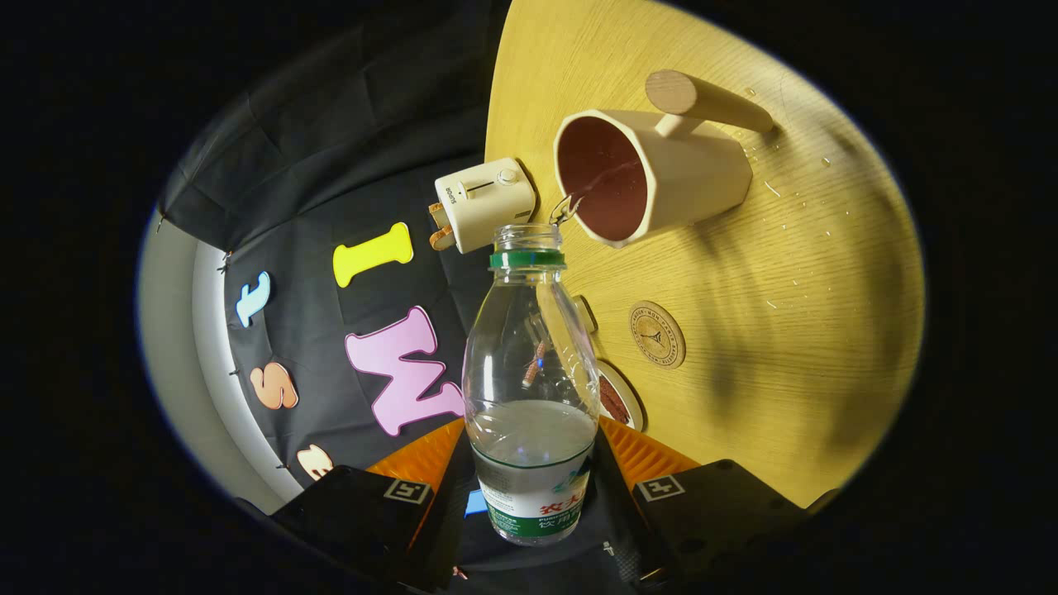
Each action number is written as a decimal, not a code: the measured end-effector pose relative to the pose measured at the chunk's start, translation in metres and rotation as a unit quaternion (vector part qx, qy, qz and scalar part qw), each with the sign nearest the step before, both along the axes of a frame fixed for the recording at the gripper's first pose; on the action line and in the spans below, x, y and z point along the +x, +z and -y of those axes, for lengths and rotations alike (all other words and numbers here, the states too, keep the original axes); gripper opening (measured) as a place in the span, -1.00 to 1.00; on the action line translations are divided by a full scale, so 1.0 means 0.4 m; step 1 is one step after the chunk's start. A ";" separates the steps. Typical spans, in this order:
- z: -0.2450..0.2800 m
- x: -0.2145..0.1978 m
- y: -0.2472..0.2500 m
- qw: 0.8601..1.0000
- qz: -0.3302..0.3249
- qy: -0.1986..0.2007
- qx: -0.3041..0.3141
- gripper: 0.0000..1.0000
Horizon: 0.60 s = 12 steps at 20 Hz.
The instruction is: Take the bottle from table, then pour the juice into the cup, finally place the bottle on the coaster
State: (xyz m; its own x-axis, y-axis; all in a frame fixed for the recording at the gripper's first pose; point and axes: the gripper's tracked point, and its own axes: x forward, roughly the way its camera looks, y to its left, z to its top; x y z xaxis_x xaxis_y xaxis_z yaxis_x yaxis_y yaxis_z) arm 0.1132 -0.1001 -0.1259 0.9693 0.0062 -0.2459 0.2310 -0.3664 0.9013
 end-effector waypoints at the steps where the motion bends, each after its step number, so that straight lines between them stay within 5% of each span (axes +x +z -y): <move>1: -0.002 0.001 0.002 1.000 0.002 0.000 0.004 0.50; 12: 0.015 0.004 0.038 0.999 0.013 -0.015 0.043 0.50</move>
